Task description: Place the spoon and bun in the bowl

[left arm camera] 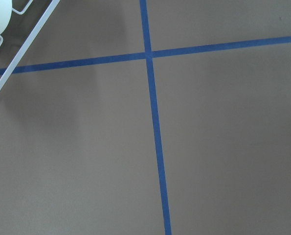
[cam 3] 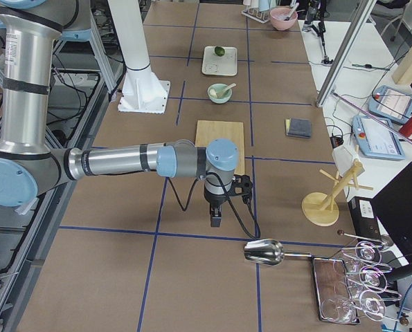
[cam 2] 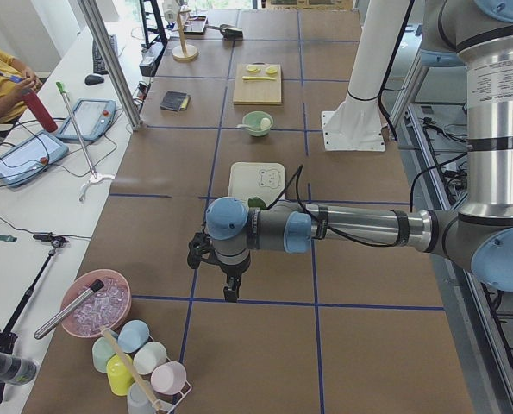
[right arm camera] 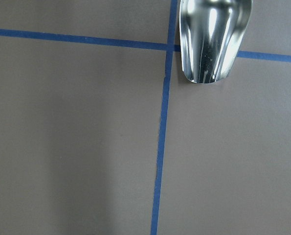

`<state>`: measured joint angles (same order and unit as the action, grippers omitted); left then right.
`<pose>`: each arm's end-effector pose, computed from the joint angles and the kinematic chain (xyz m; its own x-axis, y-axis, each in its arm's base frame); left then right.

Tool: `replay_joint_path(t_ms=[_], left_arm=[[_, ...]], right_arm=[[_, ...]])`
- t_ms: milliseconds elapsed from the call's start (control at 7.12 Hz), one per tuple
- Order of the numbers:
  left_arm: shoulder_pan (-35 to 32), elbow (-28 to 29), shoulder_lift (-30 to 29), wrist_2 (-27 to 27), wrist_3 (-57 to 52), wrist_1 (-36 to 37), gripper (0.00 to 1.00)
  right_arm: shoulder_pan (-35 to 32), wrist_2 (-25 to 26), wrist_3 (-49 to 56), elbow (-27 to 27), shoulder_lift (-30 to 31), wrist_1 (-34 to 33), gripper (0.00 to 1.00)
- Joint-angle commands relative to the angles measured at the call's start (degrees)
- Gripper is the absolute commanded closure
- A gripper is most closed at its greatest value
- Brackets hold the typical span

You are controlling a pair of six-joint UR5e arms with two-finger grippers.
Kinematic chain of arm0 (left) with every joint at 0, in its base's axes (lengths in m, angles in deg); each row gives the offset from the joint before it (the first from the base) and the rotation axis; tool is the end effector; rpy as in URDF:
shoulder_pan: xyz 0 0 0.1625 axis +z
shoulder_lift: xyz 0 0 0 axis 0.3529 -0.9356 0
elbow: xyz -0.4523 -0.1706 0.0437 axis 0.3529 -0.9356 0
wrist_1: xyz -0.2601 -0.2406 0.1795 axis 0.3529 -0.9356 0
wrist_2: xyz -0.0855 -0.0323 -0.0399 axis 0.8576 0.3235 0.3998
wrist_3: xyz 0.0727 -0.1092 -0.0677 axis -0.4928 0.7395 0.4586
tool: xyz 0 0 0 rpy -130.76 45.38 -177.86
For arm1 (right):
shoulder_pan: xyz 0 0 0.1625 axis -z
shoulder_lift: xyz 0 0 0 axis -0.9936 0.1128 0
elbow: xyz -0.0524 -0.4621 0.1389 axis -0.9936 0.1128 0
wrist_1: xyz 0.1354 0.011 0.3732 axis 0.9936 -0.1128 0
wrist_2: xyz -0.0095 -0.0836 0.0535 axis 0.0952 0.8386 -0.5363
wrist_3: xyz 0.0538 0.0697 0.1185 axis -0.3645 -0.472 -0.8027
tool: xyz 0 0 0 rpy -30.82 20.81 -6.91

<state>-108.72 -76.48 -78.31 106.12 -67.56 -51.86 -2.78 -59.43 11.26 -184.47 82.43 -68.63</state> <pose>-0.0125 -0.4241 0.7190 0.6870 0.1326 -0.7145 -0.0825 0.9911 0.1045 0.0101 -0.3971 0.6986 0.7467 -0.0705 0.6614 0.0726 0.9971 0.0243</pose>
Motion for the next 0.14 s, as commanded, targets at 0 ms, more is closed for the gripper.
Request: replay_joint_path(t_ms=[0], left_arm=[[-0.4, -2.3, 0.3, -0.3, 0.4, -1.2, 0.0]], right_arm=[[0.1, 0.3, 0.0, 0.2, -1.1, -0.3, 0.0]])
